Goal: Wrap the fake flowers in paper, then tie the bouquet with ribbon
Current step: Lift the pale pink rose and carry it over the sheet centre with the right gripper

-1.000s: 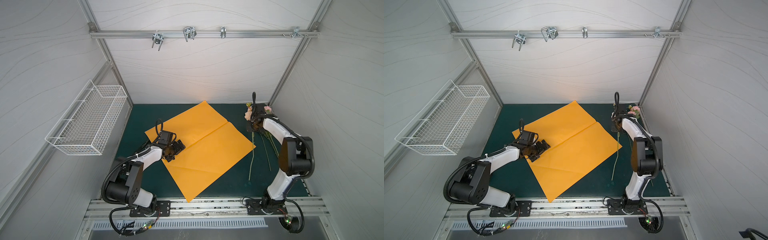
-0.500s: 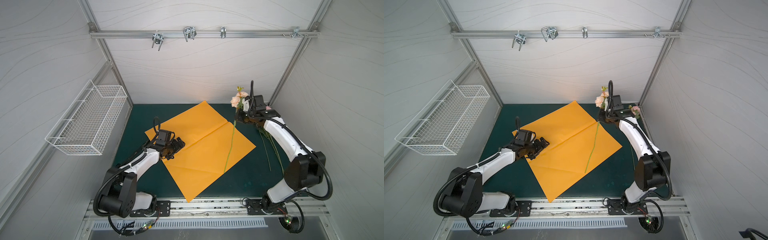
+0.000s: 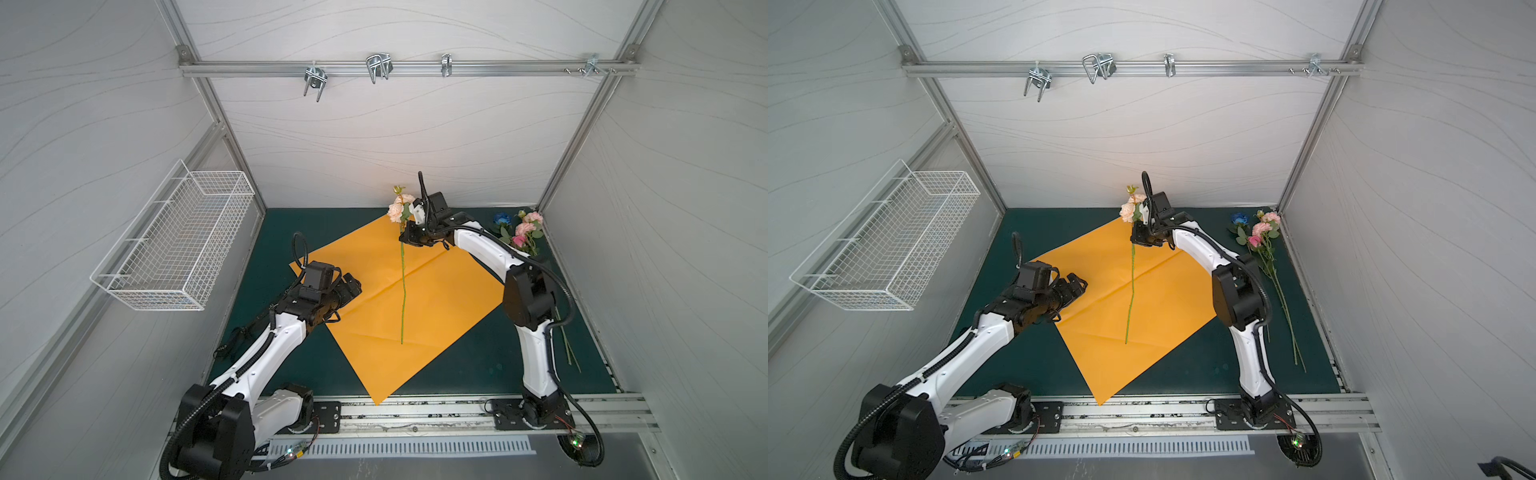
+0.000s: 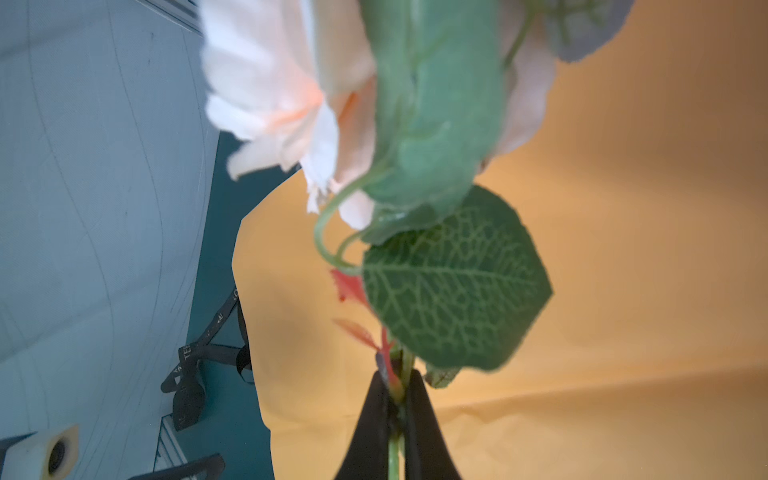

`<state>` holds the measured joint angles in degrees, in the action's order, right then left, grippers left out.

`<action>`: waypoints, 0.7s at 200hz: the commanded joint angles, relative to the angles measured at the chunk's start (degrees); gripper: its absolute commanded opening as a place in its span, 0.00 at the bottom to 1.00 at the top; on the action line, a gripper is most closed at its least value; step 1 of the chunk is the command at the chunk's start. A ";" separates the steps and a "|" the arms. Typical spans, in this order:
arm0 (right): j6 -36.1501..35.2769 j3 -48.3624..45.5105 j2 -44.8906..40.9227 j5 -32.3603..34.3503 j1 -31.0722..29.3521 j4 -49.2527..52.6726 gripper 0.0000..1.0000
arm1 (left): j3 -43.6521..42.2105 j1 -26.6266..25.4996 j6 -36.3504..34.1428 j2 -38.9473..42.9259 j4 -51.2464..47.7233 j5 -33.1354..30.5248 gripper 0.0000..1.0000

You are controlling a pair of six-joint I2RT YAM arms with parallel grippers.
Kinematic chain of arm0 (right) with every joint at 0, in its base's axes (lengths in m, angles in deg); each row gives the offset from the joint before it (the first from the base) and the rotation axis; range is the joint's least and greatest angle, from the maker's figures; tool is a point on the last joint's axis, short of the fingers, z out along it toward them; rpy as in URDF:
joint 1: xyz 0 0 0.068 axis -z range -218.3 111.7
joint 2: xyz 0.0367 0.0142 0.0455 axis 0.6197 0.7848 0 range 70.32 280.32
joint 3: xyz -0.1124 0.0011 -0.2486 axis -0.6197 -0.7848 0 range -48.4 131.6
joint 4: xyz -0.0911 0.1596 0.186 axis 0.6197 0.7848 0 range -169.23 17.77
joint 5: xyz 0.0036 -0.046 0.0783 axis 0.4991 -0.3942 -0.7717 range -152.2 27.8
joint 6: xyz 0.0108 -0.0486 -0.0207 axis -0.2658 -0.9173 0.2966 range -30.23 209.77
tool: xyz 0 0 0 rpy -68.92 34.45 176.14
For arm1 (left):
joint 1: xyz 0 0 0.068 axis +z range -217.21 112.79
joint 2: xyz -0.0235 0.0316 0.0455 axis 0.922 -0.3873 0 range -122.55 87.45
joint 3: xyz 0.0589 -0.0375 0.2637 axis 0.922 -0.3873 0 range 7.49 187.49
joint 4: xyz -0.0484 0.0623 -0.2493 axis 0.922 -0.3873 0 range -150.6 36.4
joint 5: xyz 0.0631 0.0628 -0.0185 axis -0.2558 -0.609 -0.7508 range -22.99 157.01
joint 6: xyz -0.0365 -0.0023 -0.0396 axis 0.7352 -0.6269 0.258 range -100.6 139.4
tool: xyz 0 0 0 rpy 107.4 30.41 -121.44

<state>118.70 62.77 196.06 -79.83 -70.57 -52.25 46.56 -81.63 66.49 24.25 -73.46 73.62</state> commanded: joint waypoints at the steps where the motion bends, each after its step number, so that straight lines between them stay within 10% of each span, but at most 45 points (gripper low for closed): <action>1: -2.58 5.81 4.83 -2.16 0.24 -0.01 0.00 | -0.14 -0.18 -0.71 0.74 -0.91 -2.08 0.97; 140: -1.16 22.86 25.07 -4.42 5.99 -0.68 0.04 | 1.32 -0.18 -2.43 -3.59 -1.29 -2.22 0.97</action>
<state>117.43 81.55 217.72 -82.36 -64.34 -52.38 46.25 -81.63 64.96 20.97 -74.35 72.14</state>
